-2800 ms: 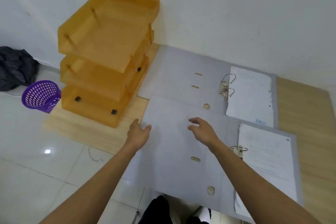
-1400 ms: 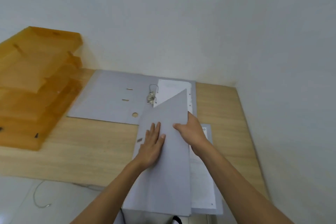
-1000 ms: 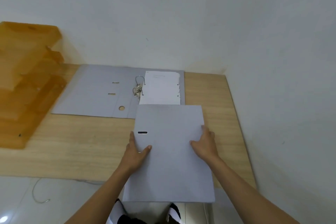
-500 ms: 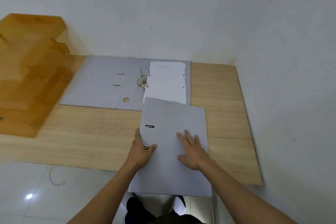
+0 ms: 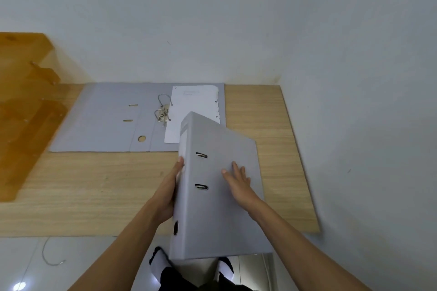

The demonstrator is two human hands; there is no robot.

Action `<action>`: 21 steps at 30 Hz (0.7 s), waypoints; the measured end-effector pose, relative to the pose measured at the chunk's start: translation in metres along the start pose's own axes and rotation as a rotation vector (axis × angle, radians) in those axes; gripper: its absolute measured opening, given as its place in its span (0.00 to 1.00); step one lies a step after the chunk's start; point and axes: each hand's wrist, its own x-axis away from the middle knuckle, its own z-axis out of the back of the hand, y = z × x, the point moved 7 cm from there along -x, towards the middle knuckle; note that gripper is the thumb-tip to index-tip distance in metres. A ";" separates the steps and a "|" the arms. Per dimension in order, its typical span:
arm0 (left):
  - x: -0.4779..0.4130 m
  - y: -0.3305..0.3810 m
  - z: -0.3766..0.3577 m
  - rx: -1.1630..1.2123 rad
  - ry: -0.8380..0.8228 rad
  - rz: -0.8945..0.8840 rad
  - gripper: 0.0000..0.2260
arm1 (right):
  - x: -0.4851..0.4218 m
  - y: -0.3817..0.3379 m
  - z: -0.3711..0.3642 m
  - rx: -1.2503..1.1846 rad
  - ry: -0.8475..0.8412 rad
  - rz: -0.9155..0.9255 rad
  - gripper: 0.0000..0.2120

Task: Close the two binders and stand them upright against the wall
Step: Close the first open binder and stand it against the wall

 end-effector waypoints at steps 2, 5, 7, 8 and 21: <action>0.004 0.008 -0.022 -0.002 -0.066 0.031 0.29 | 0.008 -0.013 0.009 -0.084 0.025 0.015 0.35; 0.011 0.018 -0.056 -0.056 -0.187 0.018 0.25 | 0.018 -0.028 0.019 -0.141 0.052 0.055 0.36; 0.014 0.027 -0.077 -0.111 -0.246 -0.009 0.22 | 0.024 -0.036 0.029 -0.157 0.084 0.083 0.39; 0.017 0.032 -0.085 -0.139 -0.274 -0.031 0.21 | 0.028 -0.040 0.033 -0.164 0.098 0.106 0.41; -0.004 0.117 -0.184 -0.655 -0.433 -0.479 0.28 | 0.080 -0.109 0.161 -0.355 0.431 0.648 0.40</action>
